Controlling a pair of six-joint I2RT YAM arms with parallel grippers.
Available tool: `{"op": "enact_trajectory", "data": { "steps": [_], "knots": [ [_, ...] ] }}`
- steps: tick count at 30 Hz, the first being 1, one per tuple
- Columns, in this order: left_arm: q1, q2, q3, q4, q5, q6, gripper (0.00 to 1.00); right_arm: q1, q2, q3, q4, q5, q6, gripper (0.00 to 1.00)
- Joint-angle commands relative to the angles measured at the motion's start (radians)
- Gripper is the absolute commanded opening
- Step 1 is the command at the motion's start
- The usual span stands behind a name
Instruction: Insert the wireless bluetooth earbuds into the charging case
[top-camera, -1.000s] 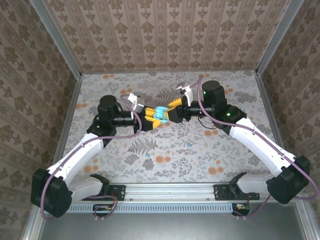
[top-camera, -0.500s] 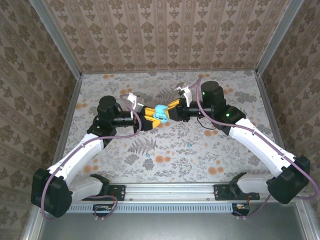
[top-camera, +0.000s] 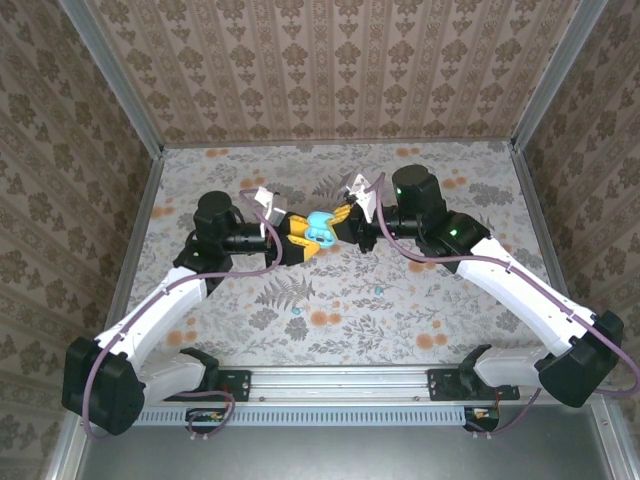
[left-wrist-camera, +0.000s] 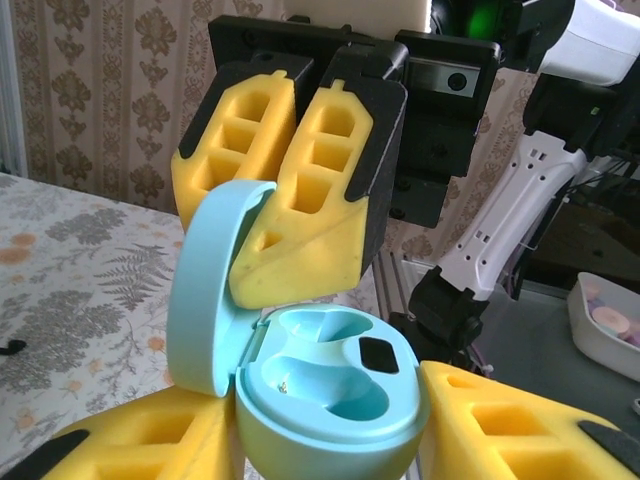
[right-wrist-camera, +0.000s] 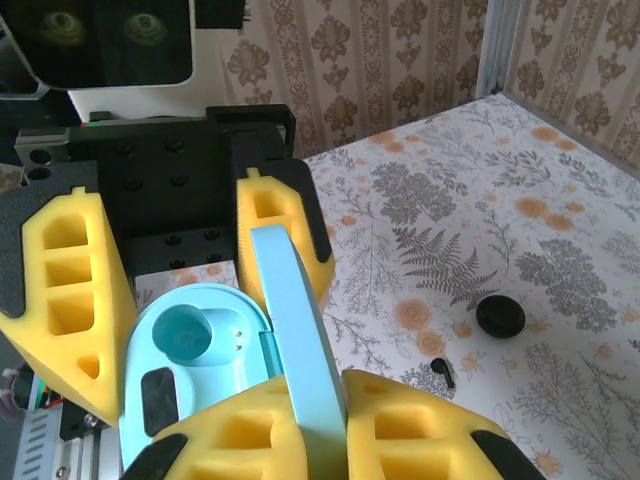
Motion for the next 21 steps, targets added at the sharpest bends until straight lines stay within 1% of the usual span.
{"op": "enact_trajectory", "data": {
  "steps": [1, 10, 13, 15, 21],
  "knots": [
    [-0.005, -0.002, 0.024, -0.025, 0.048, 0.036, 0.47, 0.015, -0.025, 0.043, -0.053, -0.026, -0.076, 0.08],
    [-0.010, 0.003, 0.050, -0.072, 0.066, 0.083, 0.57, 0.016, -0.005, 0.087, -0.124, -0.060, -0.108, 0.05],
    [-0.012, 0.003, 0.054, -0.082, 0.067, 0.091, 0.58, 0.017, 0.001, 0.092, -0.128, -0.065, -0.108, 0.05],
    [-0.012, 0.003, 0.055, -0.087, 0.069, 0.096, 0.57, 0.018, 0.004, 0.095, -0.130, -0.067, -0.107, 0.05],
    [-0.011, 0.004, 0.059, -0.089, 0.067, 0.098, 0.45, 0.018, 0.018, 0.106, -0.142, -0.079, -0.100, 0.07]
  ]
}}
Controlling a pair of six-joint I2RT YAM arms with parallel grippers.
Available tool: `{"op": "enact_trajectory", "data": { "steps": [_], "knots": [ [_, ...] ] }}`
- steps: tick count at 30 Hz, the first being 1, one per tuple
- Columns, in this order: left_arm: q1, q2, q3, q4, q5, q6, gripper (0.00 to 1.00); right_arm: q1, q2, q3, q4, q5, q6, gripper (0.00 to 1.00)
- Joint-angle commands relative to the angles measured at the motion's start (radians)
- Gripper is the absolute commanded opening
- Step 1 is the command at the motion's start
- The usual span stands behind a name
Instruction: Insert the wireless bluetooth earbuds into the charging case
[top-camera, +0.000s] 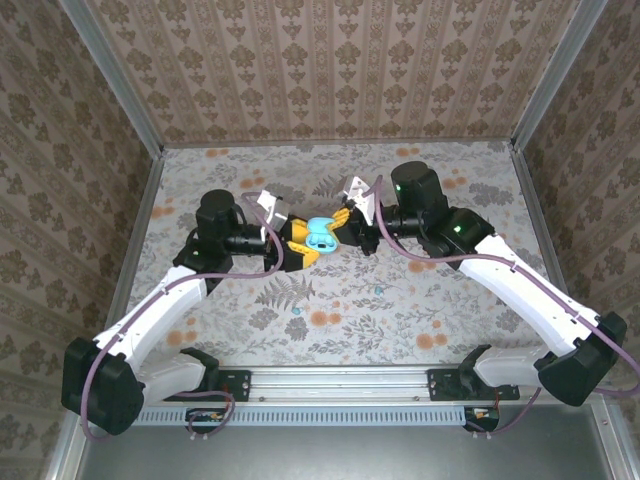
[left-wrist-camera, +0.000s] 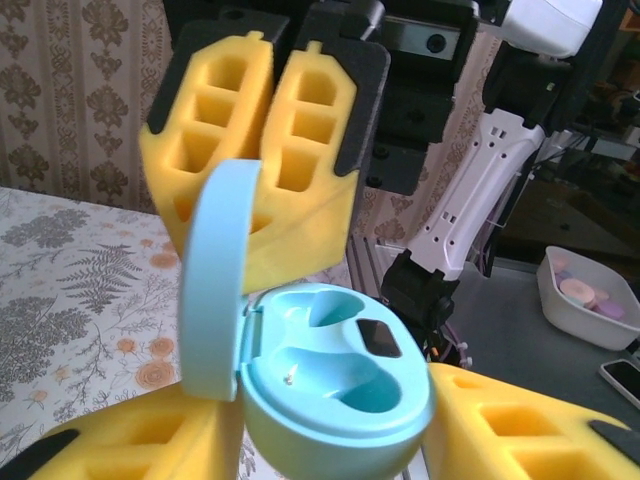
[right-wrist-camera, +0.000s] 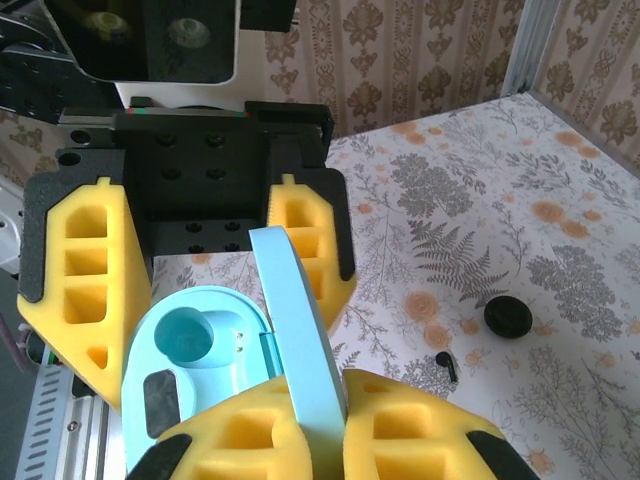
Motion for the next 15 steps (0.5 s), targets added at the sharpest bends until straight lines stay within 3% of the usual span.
{"op": "enact_trajectory", "data": {
  "steps": [1, 6, 15],
  "knots": [
    [-0.002, 0.003, 0.034, -0.013, 0.007, 0.022, 0.44, 0.010, 0.008, 0.033, -0.021, -0.051, -0.003, 0.09],
    [-0.001, 0.001, 0.022, -0.014, -0.001, 0.018, 0.41, 0.010, -0.006, 0.011, 0.022, -0.020, 0.047, 0.35],
    [0.005, -0.008, 0.002, -0.007, -0.015, 0.004, 0.40, 0.007, -0.034, -0.010, 0.050, 0.024, 0.091, 0.55]
  ]
}}
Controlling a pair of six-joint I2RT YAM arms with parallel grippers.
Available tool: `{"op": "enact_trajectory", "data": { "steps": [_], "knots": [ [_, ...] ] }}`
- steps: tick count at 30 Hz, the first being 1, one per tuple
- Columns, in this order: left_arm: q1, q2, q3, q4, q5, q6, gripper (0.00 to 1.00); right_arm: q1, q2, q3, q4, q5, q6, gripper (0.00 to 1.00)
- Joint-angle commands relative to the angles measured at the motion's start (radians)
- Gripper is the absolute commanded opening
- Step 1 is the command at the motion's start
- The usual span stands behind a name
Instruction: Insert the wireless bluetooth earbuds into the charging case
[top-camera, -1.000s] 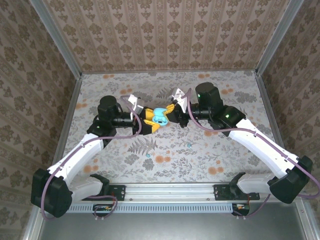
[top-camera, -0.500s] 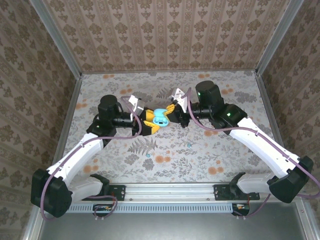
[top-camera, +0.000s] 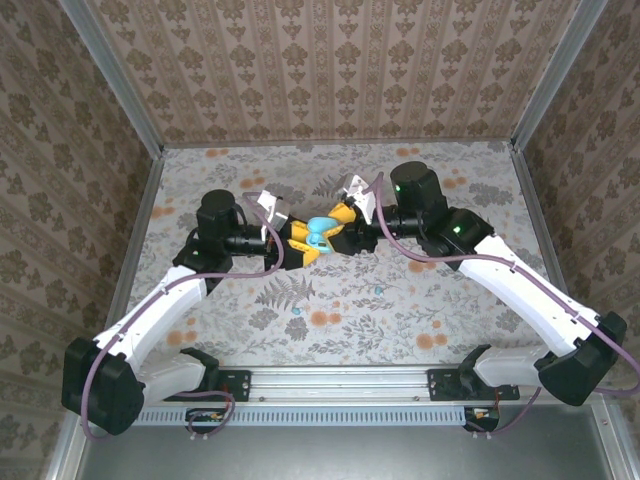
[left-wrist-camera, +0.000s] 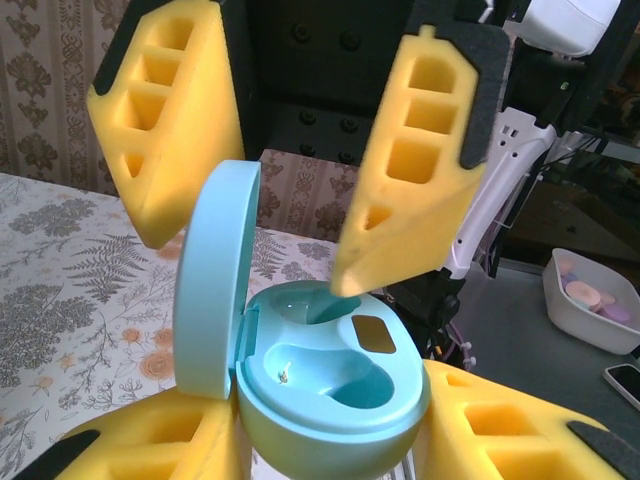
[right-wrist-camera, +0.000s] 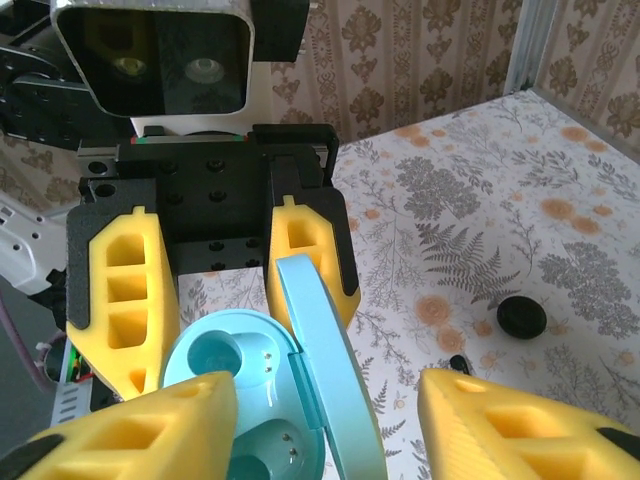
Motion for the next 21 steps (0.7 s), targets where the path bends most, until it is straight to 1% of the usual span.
{"op": "enact_trajectory", "data": {
  "steps": [1, 7, 11, 12, 16, 18, 21],
  "knots": [
    [0.006, -0.008, 0.000, 0.015, -0.001, 0.001, 0.40, 0.003, -0.032, -0.010, 0.033, 0.020, 0.029, 0.56],
    [0.020, -0.013, -0.012, 0.017, -0.011, -0.001, 0.40, -0.007, -0.064, -0.016, 0.066, 0.023, 0.092, 0.58],
    [0.036, -0.021, -0.033, 0.027, -0.011, -0.010, 0.39, -0.039, -0.088, -0.018, 0.081, 0.038, 0.168, 0.59],
    [0.067, -0.023, -0.042, 0.035, -0.011, -0.016, 0.39, -0.046, -0.094, -0.019, 0.083, 0.049, 0.192, 0.59],
    [0.103, -0.036, -0.072, 0.052, -0.013, -0.030, 0.39, -0.094, -0.103, -0.015, 0.057, 0.129, 0.293, 0.60],
    [0.119, -0.043, -0.089, 0.055, -0.016, -0.033, 0.39, -0.116, -0.101, -0.018, 0.025, 0.188, 0.346, 0.60],
    [0.139, -0.059, -0.114, 0.058, -0.020, -0.037, 0.39, -0.141, -0.093, -0.033, -0.018, 0.244, 0.394, 0.60]
  ]
}}
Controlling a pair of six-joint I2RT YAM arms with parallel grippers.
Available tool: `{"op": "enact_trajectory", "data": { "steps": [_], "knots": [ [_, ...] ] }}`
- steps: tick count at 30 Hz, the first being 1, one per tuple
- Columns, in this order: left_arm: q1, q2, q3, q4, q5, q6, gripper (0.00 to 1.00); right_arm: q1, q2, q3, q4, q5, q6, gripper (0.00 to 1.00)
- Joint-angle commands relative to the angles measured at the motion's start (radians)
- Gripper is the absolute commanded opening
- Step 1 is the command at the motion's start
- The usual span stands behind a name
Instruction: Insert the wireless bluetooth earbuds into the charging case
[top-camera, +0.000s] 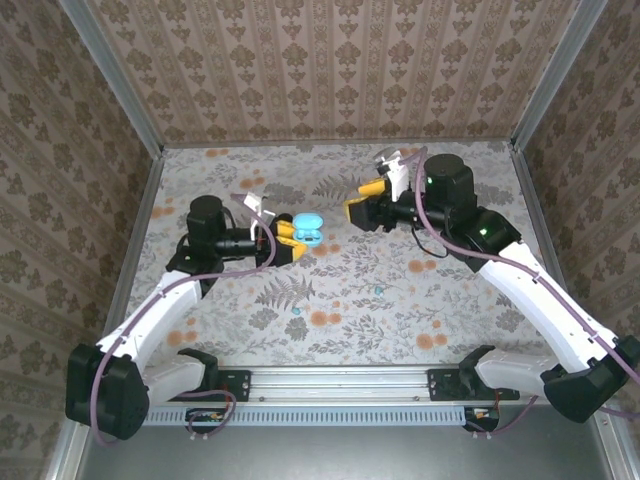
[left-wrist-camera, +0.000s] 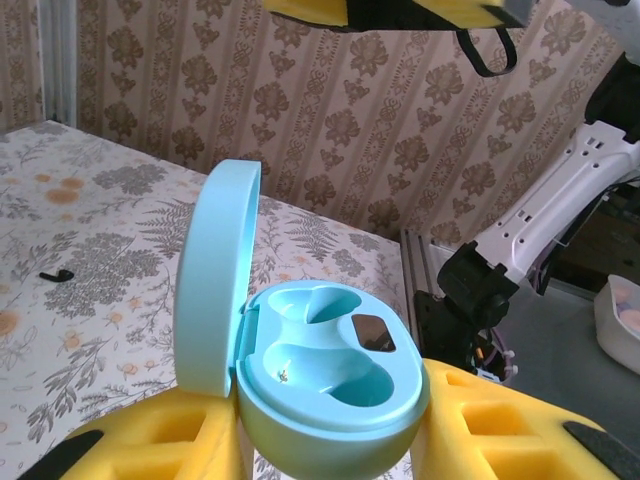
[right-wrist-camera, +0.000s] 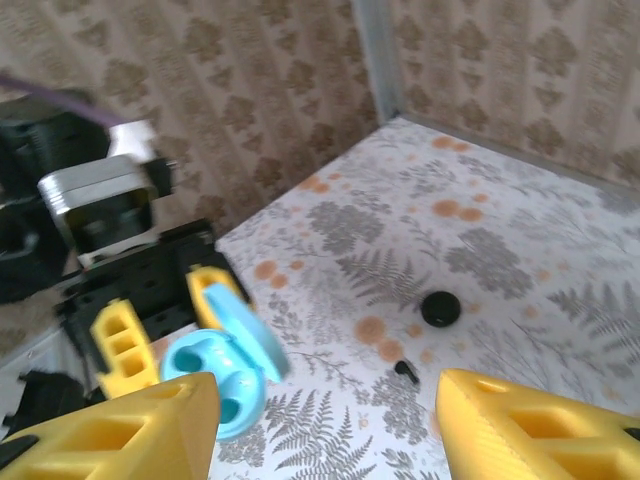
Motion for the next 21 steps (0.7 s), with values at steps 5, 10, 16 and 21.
{"op": "enact_trajectory", "data": {
  "steps": [5, 10, 16, 21],
  "knots": [
    [0.050, -0.078, -0.061, 0.037, -0.011, -0.024, 0.38, -0.027, 0.019, -0.081, -0.080, 0.137, 0.163, 0.60],
    [0.087, -0.152, -0.095, 0.005, -0.037, -0.027, 0.38, -0.028, 0.046, -0.199, -0.035, 0.151, 0.231, 0.59],
    [0.121, -0.218, -0.107, -0.068, -0.064, -0.003, 0.38, -0.009, 0.118, -0.304, -0.015, 0.172, 0.328, 0.52],
    [0.137, -0.241, -0.103, -0.079, -0.067, -0.004, 0.38, 0.087, 0.237, -0.322, -0.012, 0.211, 0.306, 0.51]
  ]
}}
